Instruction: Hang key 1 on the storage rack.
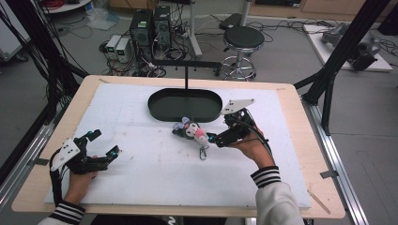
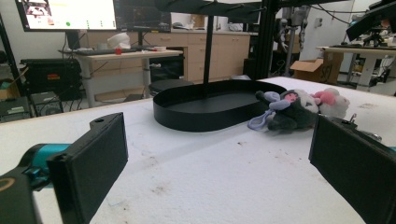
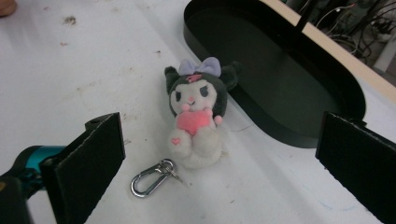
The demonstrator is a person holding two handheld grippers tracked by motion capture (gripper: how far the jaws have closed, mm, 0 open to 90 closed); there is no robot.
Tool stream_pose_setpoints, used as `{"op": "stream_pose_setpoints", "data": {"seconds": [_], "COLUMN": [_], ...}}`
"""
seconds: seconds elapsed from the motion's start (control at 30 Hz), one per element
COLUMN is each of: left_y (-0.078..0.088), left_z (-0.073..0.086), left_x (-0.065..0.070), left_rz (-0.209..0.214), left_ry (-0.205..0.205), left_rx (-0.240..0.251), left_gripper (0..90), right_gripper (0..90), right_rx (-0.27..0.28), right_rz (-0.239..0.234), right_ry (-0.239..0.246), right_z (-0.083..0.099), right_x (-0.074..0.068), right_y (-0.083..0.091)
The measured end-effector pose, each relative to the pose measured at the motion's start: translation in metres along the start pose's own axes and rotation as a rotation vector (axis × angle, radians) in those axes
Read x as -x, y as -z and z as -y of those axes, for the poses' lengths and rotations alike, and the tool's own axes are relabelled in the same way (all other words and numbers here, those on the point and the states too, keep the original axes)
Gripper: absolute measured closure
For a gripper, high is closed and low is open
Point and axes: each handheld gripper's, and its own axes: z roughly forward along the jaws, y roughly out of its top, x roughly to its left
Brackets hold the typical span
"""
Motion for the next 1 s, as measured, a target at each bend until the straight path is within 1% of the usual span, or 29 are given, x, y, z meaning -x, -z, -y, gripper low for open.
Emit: {"op": "stream_pose_setpoints", "data": {"seconds": [0.03, 0.07, 0.13, 0.17, 0.2, 0.27, 0.3, 0.33, 0.37, 0.4, 0.43, 0.53, 0.57, 0.87, 0.97, 1.0], "left_y": [0.0, 0.0, 0.0, 0.0, 0.0, 0.0, 0.0, 0.0, 0.0, 0.0, 0.0, 0.0, 0.0, 0.0, 0.0, 0.0], "left_z": [0.0, 0.0, 0.0, 0.0, 0.0, 0.0, 0.0, 0.0, 0.0, 0.0, 0.0, 0.0, 0.0, 0.0, 0.0, 0.0], "left_x": [0.0, 0.0, 0.0, 0.0, 0.0, 0.0, 0.0, 0.0, 0.0, 0.0, 0.0, 0.0, 0.0, 0.0, 0.0, 0.0], "left_rz": [0.0, 0.0, 0.0, 0.0, 0.0, 0.0, 0.0, 0.001, 0.001, 0.0, 0.002, 0.001, 0.0, 0.002, 0.001, 0.001], "left_ry": [0.0, 0.0, 0.0, 0.0, 0.0, 0.001, 0.001, 0.0, 0.0, 0.001, 0.001, 0.0, 0.001, 0.001, 0.0, 0.0], "left_rx": [0.0, 0.0, 0.0, 0.0, 0.0, 0.0, 0.0, -0.002, -0.001, 0.0, -0.002, -0.001, 0.0, -0.002, -0.001, -0.001], "left_gripper": [4.9, 4.9, 4.9, 4.9, 4.9, 4.9, 4.9, 4.9, 5.0, 5.0, 4.9, 4.9, 4.9, 4.9, 5.0, 4.9], "right_gripper": [0.6, 0.6, 0.6, 0.6, 0.6, 0.6, 0.6, 0.6, 0.6, 0.6, 0.6, 0.6, 0.6, 0.7, 0.7, 0.7], "right_rx": [-0.024, -0.024, -0.053, -0.07, -0.07, -0.082, -0.101, -0.101, -0.127, -0.127, -0.145, -0.157, -0.169, -0.205, -0.225, -0.225], "right_rz": [-0.014, -0.014, -0.019, -0.032, -0.032, -0.049, -0.062, -0.062, -0.074, -0.074, -0.079, -0.093, -0.093, -0.092, -0.098, -0.098], "right_ry": [0.011, 0.011, 0.026, 0.035, 0.035, 0.037, 0.039, 0.039, 0.048, 0.048, 0.058, 0.064, 0.067, 0.066, 0.046, 0.046], "right_z": [-0.004, -0.004, -0.007, -0.01, -0.01, -0.011, -0.011, -0.011, -0.01, -0.01, -0.01, -0.009, -0.008, -0.007, -0.007, -0.007], "right_x": [0.0, 0.0, 0.0, 0.0, 0.0, -0.001, -0.001, -0.001, -0.001, -0.001, -0.001, 0.0, 0.001, 0.004, 0.004, 0.004], "right_y": [-0.005, -0.005, -0.01, -0.014, -0.014, -0.018, -0.024, -0.024, -0.029, -0.029, -0.034, -0.038, -0.042, -0.054, -0.061, -0.061]}}
